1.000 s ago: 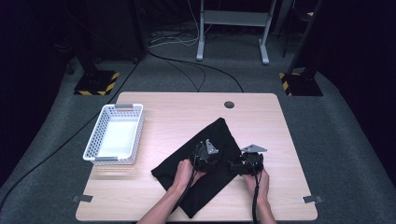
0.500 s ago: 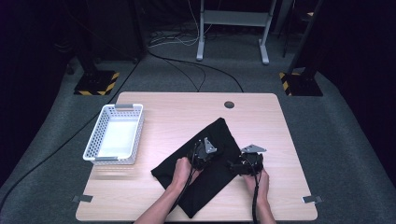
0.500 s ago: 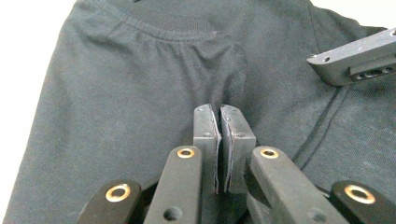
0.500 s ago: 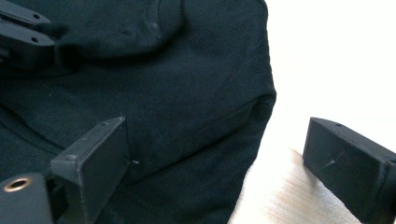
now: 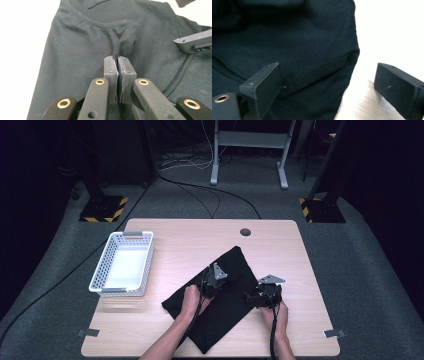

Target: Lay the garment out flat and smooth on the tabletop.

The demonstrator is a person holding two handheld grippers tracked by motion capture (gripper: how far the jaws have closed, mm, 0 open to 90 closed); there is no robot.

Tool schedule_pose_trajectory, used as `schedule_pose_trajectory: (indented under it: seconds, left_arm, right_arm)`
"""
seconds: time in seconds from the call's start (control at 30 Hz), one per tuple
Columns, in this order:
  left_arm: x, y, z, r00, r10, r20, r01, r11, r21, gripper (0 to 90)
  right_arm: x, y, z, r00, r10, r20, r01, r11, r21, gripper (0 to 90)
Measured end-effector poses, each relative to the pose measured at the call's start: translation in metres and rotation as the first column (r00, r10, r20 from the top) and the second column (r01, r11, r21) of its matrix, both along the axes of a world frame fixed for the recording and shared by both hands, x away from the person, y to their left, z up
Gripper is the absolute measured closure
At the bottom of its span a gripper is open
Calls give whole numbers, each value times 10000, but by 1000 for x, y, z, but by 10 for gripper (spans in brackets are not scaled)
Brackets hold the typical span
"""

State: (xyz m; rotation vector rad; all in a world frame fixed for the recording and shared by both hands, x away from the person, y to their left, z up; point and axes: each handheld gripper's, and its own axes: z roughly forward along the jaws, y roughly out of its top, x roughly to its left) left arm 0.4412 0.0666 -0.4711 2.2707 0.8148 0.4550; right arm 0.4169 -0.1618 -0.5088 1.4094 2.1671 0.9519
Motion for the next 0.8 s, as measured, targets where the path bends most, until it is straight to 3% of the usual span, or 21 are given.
schedule_pose_trajectory:
  seconds: [0.6,0.8]
  left_arm:
    - [21,24,22,9970,719,292,-710,9970,-292,864]
    - [30,33,27,9953,961,110,-953,9937,-597,864]
  right_arm:
    - [0,0,0,10000,-5,4,5,10000,-4,69]
    - [0,0,0,10000,-5,3,5,10000,-5,69]
